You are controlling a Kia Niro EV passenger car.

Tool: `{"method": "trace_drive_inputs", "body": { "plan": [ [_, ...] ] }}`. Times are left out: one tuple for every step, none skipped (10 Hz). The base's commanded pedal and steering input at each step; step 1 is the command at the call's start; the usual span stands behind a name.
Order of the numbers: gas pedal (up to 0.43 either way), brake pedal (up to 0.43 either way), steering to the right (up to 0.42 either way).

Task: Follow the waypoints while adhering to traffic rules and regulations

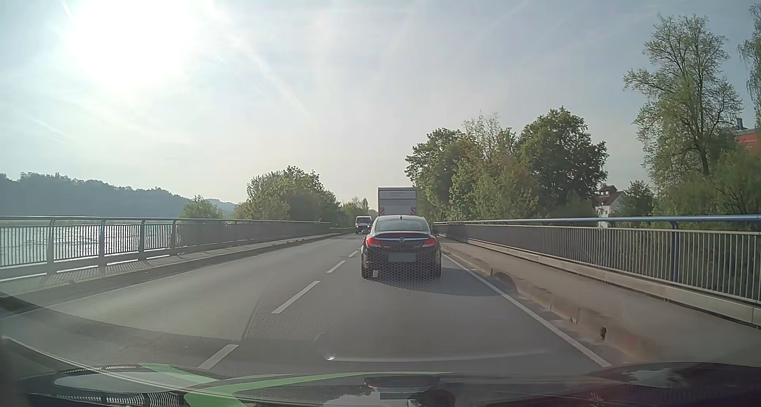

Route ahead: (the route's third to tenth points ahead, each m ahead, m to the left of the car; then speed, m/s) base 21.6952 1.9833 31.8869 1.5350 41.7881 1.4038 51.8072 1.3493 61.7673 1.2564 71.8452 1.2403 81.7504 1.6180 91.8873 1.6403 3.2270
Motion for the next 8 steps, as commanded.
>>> {"method": "trace_drive_inputs", "body": {
  "plan": [
    [0.028, 0.0, -0.001],
    [0.028, 0.0, -0.001],
    [0.028, 0.0, -0.001],
    [0.028, 0.0, -0.001],
    [0.028, 0.0, -0.001],
    [0.028, 0.0, -0.001],
    [0.028, 0.0, -0.001],
    [0.008, 0.0, -0.001]
  ]
}}
